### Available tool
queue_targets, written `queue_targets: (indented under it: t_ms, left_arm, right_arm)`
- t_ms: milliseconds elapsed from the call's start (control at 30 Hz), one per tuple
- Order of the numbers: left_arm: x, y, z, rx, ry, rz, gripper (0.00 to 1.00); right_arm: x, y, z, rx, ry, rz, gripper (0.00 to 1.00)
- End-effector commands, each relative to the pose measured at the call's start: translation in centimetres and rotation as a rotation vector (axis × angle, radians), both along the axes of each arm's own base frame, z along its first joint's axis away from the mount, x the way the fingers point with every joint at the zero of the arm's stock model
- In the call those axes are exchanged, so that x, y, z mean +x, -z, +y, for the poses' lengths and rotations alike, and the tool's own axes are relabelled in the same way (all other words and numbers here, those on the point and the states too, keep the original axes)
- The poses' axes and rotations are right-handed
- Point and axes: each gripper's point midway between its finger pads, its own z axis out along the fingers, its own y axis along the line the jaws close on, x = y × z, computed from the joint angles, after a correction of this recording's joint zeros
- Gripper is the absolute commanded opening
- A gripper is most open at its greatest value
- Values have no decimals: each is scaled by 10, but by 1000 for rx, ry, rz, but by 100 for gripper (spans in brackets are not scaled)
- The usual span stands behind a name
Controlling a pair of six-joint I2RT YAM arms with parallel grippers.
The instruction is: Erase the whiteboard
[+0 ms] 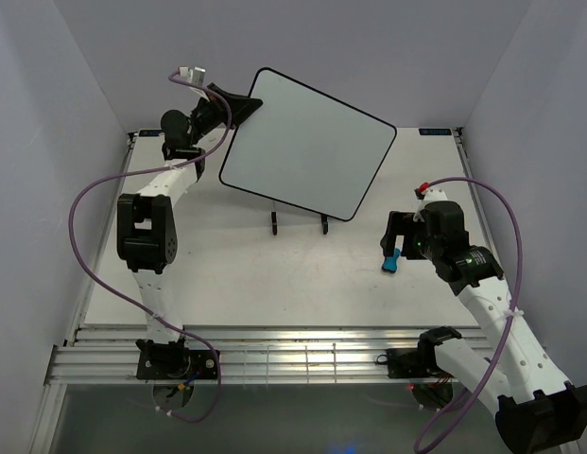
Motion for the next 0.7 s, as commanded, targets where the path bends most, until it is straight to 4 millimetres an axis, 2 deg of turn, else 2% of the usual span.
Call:
queue_targets:
  t_ms: [0, 367, 467, 667]
  left_arm:
    - [-23, 8, 1, 52, 68, -99, 0]
    - [-17, 56, 11, 80, 149, -68, 0]
    - [-14, 65, 15, 86, 160, -68, 0]
    - [-9, 83, 25, 104, 154, -80, 0]
  right_arm:
    - [8, -7, 4, 9, -23, -47, 93]
    - [6, -7, 4, 12, -32, -53, 99]
    - [6, -7, 5, 15, -33, -52, 94]
    - [5, -9, 4, 10, -34, -60, 92]
